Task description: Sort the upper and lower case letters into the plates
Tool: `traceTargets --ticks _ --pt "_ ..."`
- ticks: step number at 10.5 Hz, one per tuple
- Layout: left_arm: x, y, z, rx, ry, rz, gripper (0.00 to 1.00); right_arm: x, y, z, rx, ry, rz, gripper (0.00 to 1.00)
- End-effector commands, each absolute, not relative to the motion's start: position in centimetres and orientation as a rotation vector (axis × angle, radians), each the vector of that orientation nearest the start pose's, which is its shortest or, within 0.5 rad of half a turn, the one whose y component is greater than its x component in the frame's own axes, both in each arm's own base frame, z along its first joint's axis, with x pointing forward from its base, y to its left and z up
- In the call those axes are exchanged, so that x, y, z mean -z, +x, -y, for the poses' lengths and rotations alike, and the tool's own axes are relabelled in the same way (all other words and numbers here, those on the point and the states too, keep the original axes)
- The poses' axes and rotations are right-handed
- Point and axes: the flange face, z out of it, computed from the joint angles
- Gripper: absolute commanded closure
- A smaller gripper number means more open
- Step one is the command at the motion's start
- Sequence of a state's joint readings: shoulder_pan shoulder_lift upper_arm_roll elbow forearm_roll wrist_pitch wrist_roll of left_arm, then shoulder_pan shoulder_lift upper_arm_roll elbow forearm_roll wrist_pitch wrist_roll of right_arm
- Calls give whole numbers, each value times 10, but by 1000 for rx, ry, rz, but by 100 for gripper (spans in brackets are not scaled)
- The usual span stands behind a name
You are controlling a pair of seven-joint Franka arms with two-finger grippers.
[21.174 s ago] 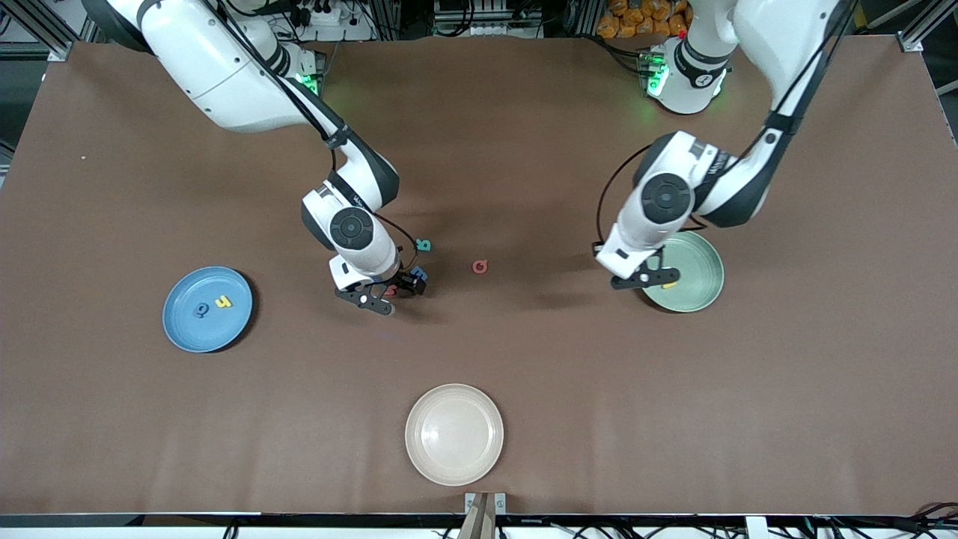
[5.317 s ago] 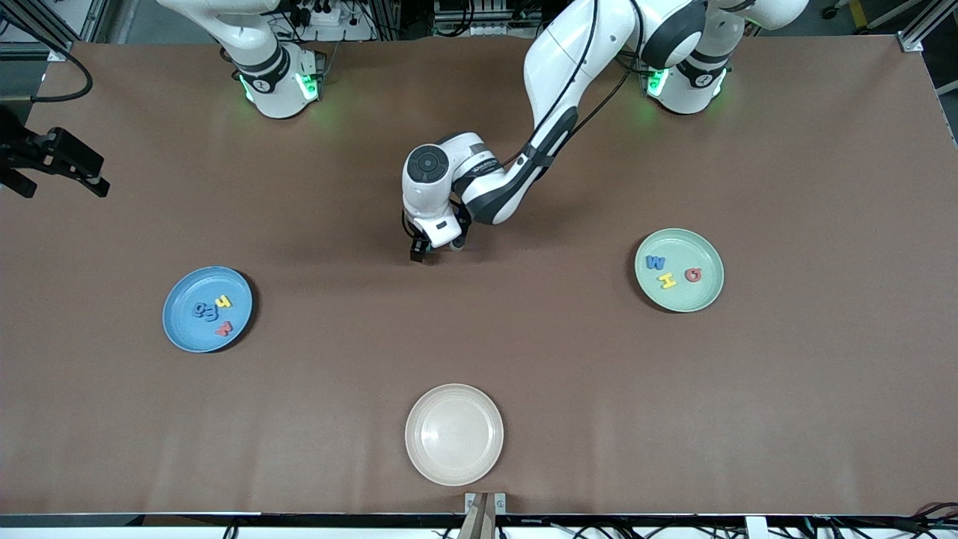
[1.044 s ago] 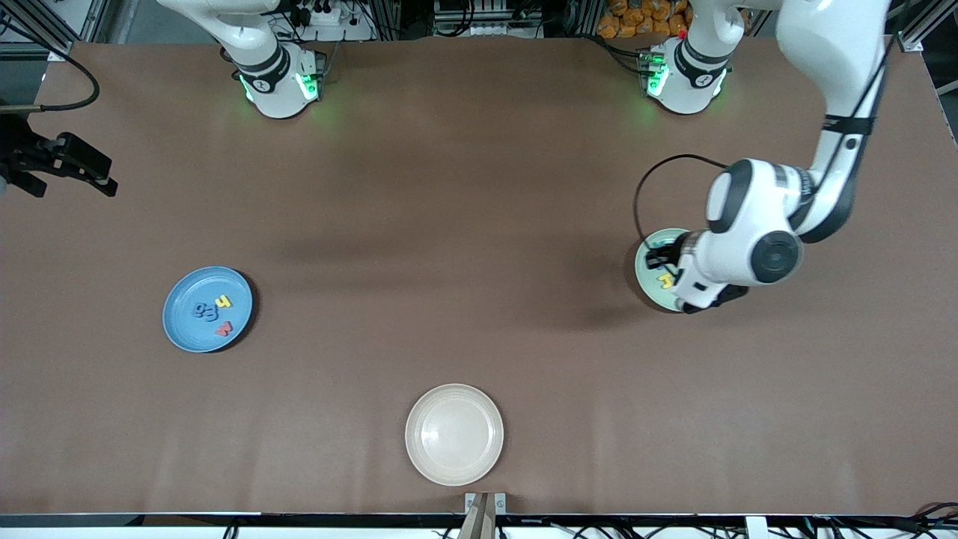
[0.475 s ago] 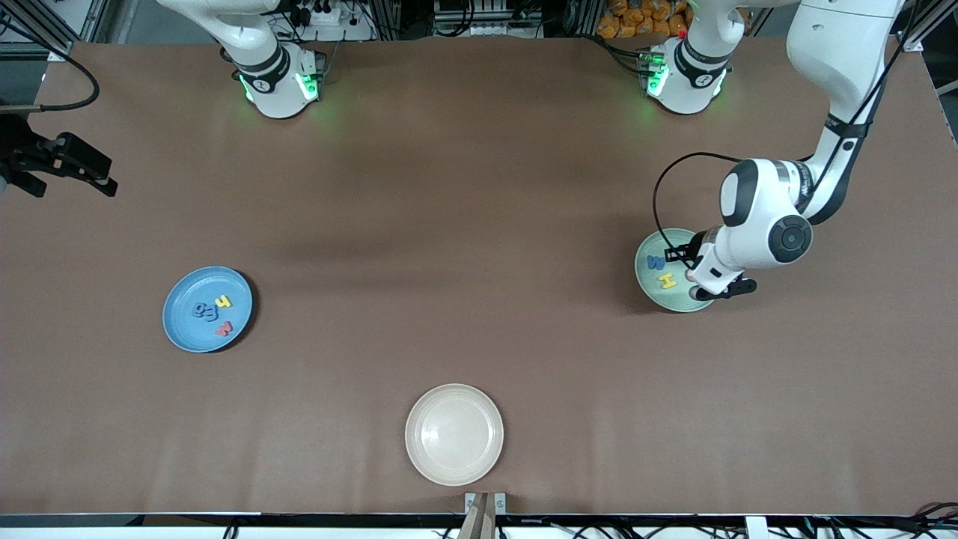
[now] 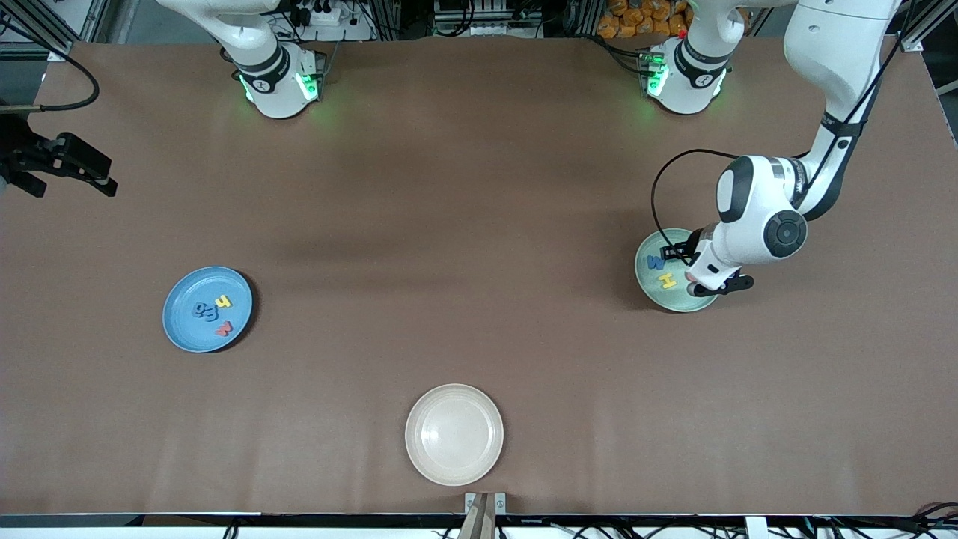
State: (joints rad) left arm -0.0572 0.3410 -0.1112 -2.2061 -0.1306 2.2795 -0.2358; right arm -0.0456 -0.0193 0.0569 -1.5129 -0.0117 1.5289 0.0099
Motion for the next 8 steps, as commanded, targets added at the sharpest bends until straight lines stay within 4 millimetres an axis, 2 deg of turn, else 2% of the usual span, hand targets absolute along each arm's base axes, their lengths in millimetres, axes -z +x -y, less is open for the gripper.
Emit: traceTargets --ticks 1,3,4,5,7,8 --pt "-238 515 94 -357 -3182 191 0 -664 542 -4 60 -3142 14 0" --pt "-280 529 86 -232 -3223 -77 0 -664 541 -4 60 -3142 14 0" --pt "-313 543 64 -137 -3235 -146 0 -664 542 -4 60 -3142 14 0" --pt "-366 553 52 -78 -3242 -120 0 -664 542 -4 63 -3142 14 0" --pt "-468 569 53 -46 -3238 -137 0 -664 543 -5 65 -3142 17 0" --pt "-515 574 54 47 -3166 -192 0 -663 544 -5 63 -3142 17 0"
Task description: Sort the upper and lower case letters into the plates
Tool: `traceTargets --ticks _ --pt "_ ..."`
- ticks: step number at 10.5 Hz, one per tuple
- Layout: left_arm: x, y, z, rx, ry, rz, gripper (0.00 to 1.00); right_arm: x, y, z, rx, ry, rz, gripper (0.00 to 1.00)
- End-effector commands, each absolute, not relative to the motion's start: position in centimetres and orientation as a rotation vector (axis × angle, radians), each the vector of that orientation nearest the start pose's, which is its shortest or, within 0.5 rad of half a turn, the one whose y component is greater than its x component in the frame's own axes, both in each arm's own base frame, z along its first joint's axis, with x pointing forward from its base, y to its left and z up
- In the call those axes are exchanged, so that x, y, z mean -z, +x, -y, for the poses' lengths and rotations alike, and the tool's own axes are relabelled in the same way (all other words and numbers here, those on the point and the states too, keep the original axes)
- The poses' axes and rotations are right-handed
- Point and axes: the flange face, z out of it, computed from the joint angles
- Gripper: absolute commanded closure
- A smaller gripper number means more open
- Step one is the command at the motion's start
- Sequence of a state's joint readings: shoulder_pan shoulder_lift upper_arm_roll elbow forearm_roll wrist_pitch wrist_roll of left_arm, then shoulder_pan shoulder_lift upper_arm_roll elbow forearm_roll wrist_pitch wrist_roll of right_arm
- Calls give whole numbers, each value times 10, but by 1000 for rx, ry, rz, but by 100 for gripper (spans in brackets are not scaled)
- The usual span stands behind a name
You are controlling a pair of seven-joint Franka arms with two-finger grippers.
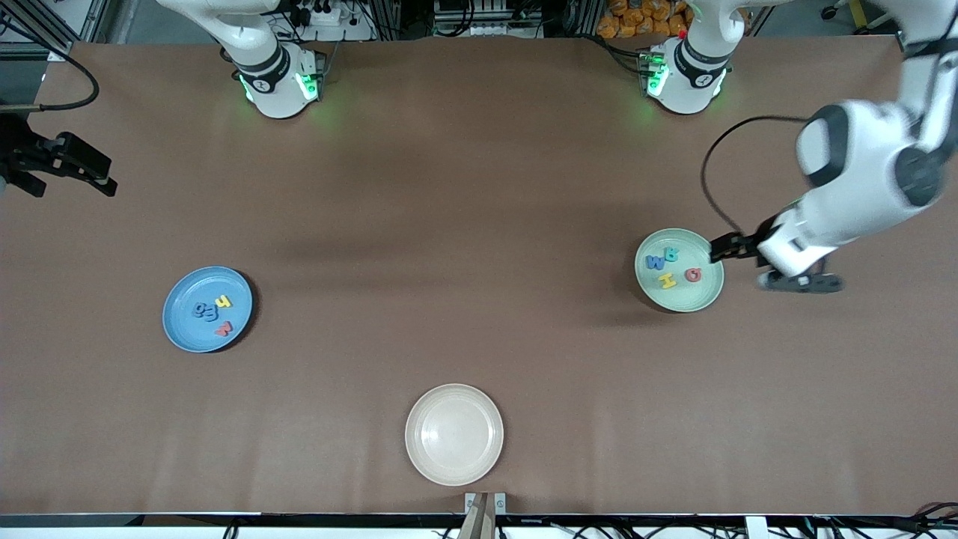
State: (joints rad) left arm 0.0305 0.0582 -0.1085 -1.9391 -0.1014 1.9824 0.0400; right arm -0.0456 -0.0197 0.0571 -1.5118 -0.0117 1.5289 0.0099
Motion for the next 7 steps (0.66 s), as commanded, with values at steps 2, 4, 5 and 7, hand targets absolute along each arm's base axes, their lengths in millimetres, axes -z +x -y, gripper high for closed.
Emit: traceTargets --ticks 2,4,5,7 --pt "-582 578 62 212 -3121 -234 0 -664 544 -5 65 -3140 19 0" --pt "-621 570 60 248 -3120 -213 0 -674 544 -4 98 -3141 15 0" --pt "-636 565 56 250 -3123 -165 0 -675 544 -5 101 -3141 14 0" --pt "-653 554 48 181 -3134 -30 0 -675 544 -5 99 -3139 12 0"
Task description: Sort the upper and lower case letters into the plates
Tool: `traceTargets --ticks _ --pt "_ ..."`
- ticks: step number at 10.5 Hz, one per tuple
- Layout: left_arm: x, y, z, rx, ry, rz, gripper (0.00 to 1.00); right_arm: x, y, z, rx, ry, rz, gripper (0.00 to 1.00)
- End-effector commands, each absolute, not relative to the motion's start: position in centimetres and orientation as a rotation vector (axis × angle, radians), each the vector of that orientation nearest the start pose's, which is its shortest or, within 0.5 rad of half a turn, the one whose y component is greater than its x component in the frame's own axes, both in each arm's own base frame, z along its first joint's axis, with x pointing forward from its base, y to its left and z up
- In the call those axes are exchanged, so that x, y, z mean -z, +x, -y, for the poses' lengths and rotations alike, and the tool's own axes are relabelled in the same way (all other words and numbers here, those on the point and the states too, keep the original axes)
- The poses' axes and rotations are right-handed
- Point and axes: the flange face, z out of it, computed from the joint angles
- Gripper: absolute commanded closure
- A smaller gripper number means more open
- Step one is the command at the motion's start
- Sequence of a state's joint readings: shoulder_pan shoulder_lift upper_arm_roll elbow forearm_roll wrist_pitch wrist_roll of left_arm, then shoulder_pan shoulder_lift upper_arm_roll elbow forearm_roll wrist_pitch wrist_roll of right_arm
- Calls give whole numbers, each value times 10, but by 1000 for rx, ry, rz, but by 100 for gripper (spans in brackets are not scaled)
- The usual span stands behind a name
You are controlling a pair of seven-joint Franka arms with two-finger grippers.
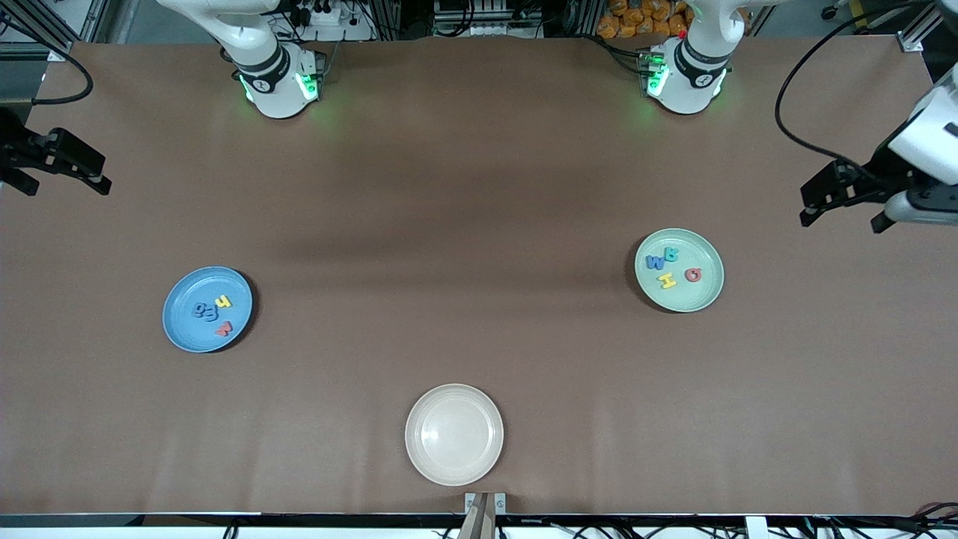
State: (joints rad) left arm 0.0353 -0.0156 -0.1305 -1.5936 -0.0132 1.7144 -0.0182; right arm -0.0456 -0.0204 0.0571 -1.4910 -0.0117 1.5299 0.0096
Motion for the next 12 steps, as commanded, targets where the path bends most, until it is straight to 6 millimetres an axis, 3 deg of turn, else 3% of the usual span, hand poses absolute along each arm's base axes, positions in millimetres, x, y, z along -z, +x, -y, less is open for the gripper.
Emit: traceTargets --ticks 1,2,4,12 --pt "-662 552 36 174 -3133 -12 0 -675 544 -6 101 -3137 8 0" --pt "-667 552 24 185 -3130 -5 0 -675 544 -6 101 -3139 10 0" --pt "-667 549 22 159 -3128 -88 0 -674 544 -5 96 -3139 19 0" --pt "-662 544 24 67 -3139 -70 0 -675 544 -7 99 -3138 22 0"
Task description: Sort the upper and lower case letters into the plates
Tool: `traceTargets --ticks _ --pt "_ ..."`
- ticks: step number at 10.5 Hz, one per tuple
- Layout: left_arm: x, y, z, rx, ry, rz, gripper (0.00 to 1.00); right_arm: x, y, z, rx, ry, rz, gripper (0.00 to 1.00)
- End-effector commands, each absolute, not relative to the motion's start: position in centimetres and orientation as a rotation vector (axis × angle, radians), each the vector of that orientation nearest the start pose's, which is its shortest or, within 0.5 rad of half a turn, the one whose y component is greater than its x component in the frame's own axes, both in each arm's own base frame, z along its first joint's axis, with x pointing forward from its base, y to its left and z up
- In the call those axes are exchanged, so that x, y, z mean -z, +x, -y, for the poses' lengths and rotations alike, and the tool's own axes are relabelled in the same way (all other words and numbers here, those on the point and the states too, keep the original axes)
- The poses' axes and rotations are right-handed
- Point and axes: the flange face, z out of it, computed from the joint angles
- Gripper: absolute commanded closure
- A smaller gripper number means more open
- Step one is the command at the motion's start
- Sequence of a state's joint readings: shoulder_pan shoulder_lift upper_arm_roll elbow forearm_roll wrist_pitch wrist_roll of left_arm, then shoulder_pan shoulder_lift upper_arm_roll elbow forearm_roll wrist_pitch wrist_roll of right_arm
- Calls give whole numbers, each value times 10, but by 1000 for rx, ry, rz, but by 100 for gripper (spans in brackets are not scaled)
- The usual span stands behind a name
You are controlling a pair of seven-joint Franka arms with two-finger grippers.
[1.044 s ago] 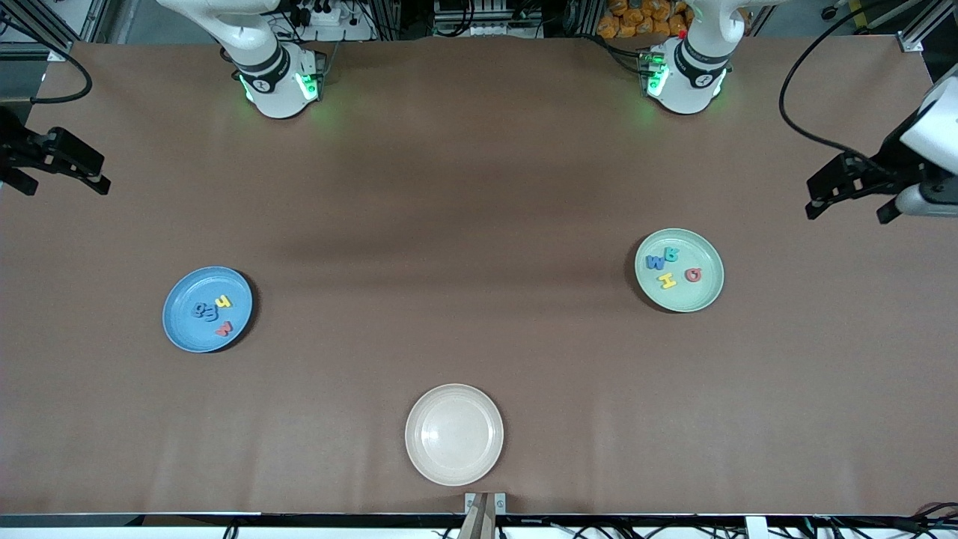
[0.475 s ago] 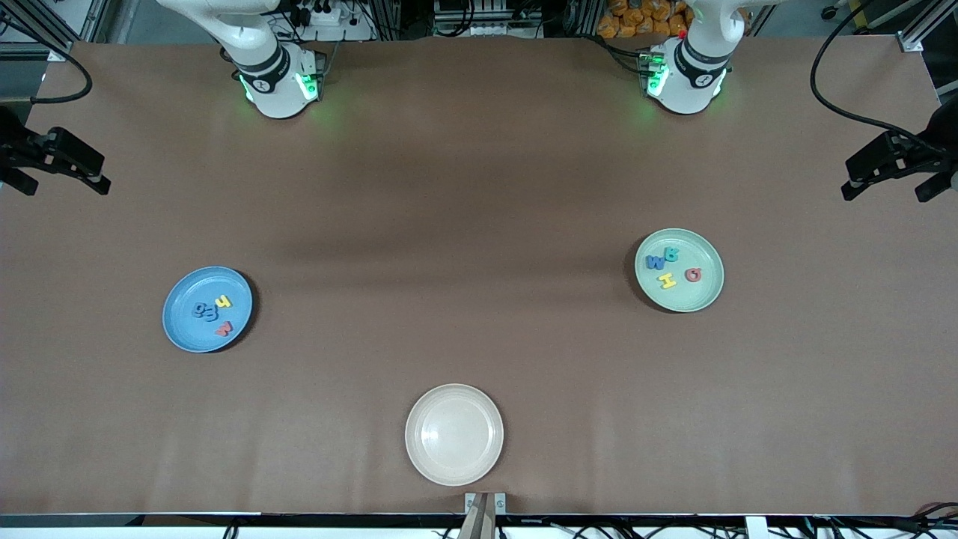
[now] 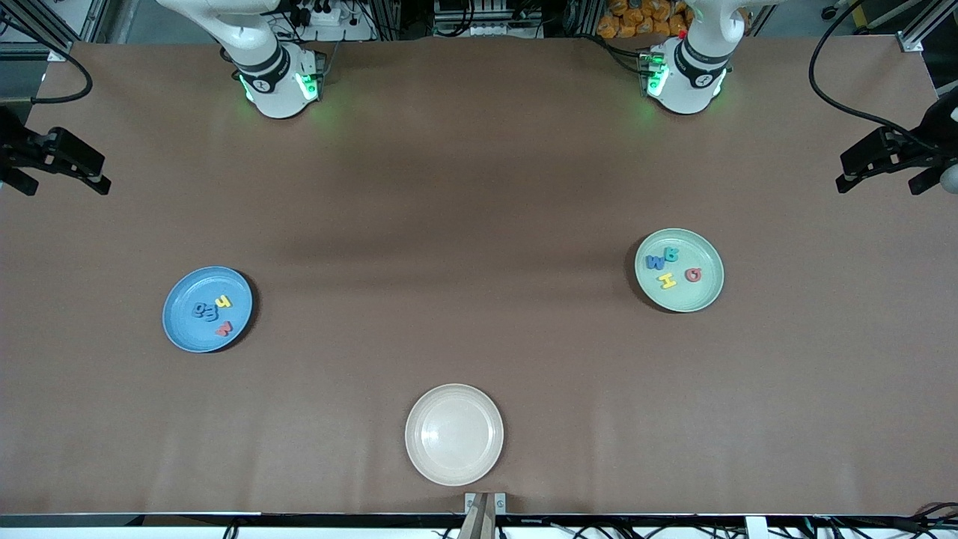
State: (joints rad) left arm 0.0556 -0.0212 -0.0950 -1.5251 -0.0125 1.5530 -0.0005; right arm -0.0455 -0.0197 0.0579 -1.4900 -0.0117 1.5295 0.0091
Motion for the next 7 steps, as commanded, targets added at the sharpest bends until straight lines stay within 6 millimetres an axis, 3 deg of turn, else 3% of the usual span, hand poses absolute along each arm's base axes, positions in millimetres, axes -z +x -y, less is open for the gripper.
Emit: traceTargets --ticks 1,7 --pt "-661 544 24 65 -3150 -69 0 -675 544 -7 99 -3138 22 0" --pt "-662 544 16 67 -3131 -69 0 -675 544 -7 96 -3138 25 0"
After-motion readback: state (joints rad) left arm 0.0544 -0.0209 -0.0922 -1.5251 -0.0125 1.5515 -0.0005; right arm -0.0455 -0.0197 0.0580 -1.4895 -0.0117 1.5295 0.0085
